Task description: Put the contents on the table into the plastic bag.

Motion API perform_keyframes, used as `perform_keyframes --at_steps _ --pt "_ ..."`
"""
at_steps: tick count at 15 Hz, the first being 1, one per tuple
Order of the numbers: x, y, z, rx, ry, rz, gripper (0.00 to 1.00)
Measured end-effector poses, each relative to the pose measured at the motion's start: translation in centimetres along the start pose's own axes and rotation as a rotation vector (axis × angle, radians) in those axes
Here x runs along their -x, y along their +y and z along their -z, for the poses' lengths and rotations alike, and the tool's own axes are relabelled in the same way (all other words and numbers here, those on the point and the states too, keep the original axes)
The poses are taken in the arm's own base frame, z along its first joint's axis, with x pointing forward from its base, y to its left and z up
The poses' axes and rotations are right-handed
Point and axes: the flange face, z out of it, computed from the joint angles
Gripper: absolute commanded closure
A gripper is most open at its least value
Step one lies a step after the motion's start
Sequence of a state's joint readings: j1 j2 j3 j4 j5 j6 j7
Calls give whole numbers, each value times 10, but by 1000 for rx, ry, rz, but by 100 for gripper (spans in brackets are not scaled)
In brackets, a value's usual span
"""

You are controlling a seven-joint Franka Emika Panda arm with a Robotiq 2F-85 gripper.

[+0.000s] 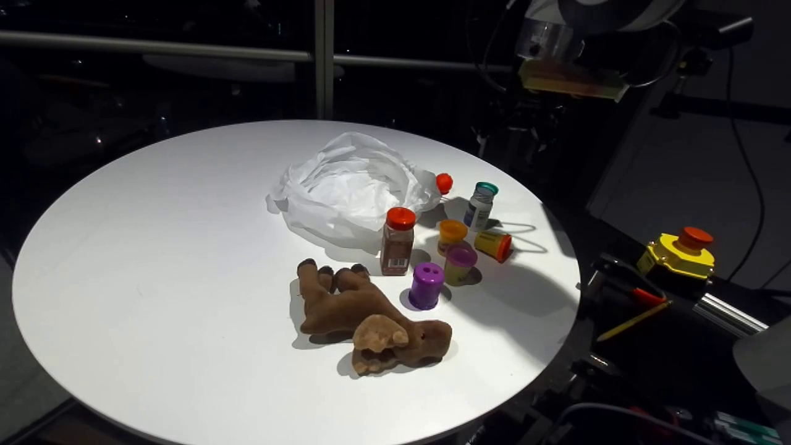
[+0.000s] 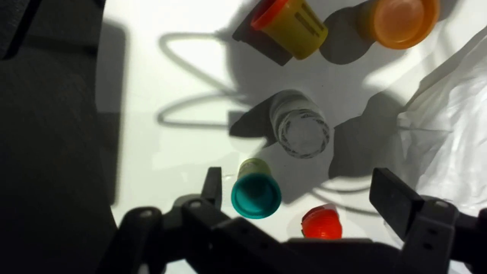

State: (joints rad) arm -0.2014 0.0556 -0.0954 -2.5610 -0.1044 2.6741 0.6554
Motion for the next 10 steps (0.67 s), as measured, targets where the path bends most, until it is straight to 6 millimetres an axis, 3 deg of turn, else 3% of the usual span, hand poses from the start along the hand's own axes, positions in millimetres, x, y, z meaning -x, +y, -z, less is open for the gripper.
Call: perform_keyframes --at_steps 5,10 --pt "-25 16 -38 69 39 -123 0" --pt "-29 11 -68 82 5 -179 0"
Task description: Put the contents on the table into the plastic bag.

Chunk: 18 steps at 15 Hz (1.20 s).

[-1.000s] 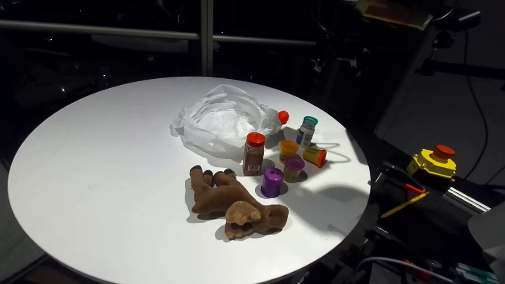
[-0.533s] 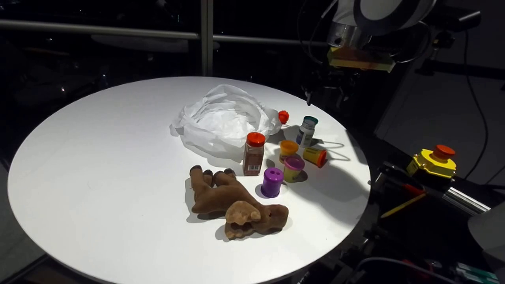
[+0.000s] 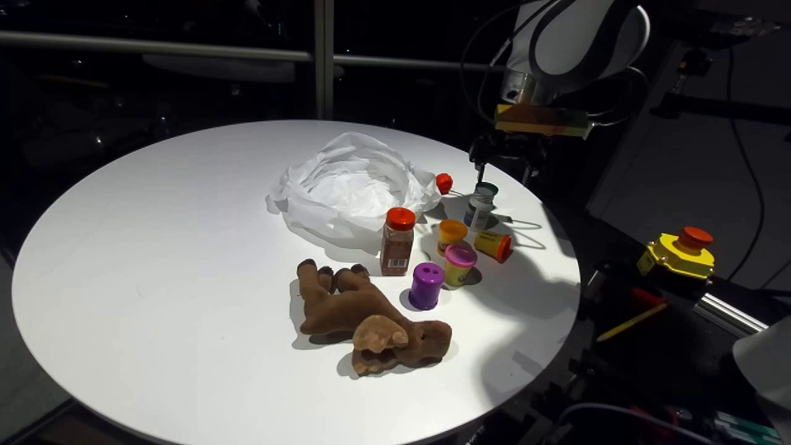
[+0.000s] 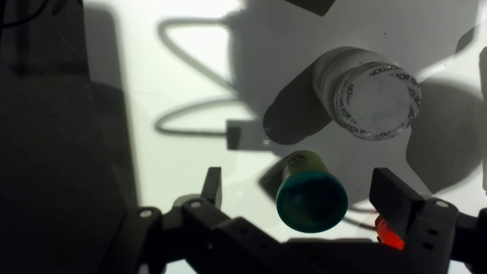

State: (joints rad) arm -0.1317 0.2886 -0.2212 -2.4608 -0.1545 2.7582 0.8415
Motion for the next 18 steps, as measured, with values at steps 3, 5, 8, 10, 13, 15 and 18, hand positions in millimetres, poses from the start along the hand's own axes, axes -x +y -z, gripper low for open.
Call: perform_keyframes --at_steps 3,5,8,10,13,15,18 --pt "0 -7 -17 -1 -10 -27 0" --pt "-5 -11 -25 -16 1 -49 0" --pt "-15 -15 -30 -47 20 -98 0" --pt "-21 -16 -32 -60 24 -127 0" --pt "-29 -17 -35 -67 24 -154 28" --pt "-33 -17 -37 -68 26 -166 35" --pt "-38 -15 -38 -68 27 -174 60"
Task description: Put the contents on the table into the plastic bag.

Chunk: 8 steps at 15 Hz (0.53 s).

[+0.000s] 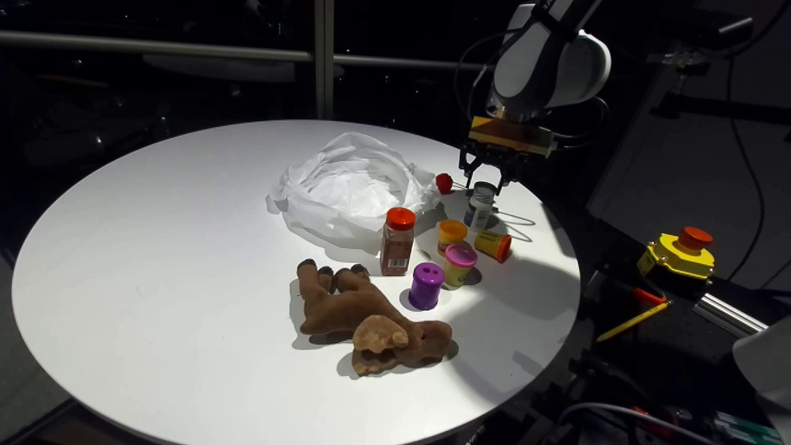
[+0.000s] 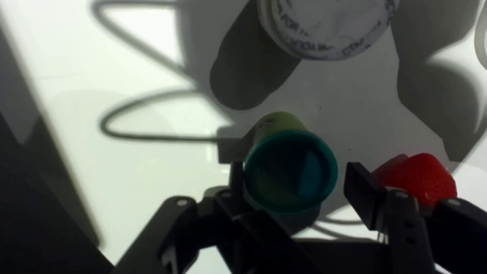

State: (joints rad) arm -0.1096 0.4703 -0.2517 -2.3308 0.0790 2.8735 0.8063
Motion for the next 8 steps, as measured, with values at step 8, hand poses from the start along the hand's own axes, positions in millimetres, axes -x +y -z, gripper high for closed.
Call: perform_keyframes --at_steps 8 --pt "-34 11 65 -84 2 -50 72"
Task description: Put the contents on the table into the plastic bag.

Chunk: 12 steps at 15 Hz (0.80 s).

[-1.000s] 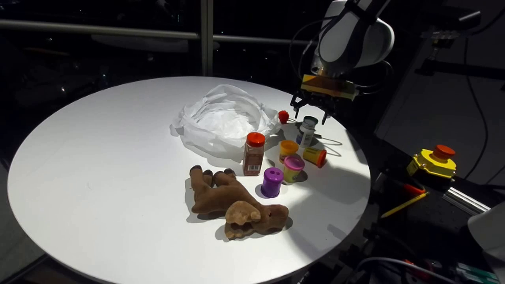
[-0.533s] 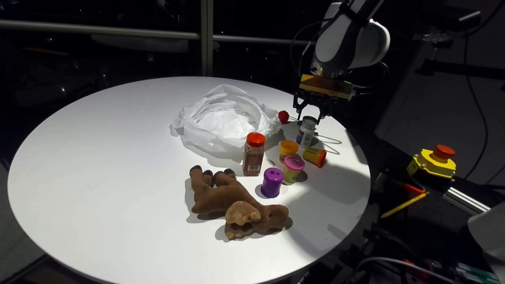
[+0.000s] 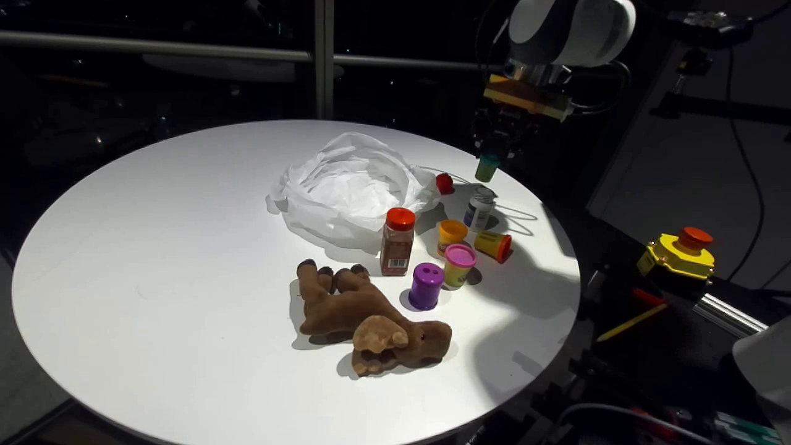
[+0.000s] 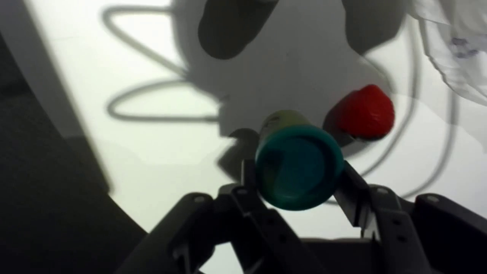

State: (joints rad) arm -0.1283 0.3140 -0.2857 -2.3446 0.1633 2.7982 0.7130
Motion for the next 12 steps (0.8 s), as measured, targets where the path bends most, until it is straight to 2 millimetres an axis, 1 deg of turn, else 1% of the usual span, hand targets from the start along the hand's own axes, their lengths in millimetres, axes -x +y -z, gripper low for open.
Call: perform_keyframes --at_steps 2,3,5,6,7,8,9,10,12 --pt "-4 -11 41 -38 6 11 72" --pt "-1 -20 61 -51 1 28 72" --pt "15 -44 96 -70 -5 75 72" --pt "28 -59 107 -74 -5 103 72" --pt "43 -75 113 -78 -3 131 72" --pt "58 -90 114 -81 -2 162 72" --pt "74 -104 110 -81 -5 190 72" --pt "90 -118 103 -79 -7 222 72" --pt "116 -144 80 -69 8 282 72"
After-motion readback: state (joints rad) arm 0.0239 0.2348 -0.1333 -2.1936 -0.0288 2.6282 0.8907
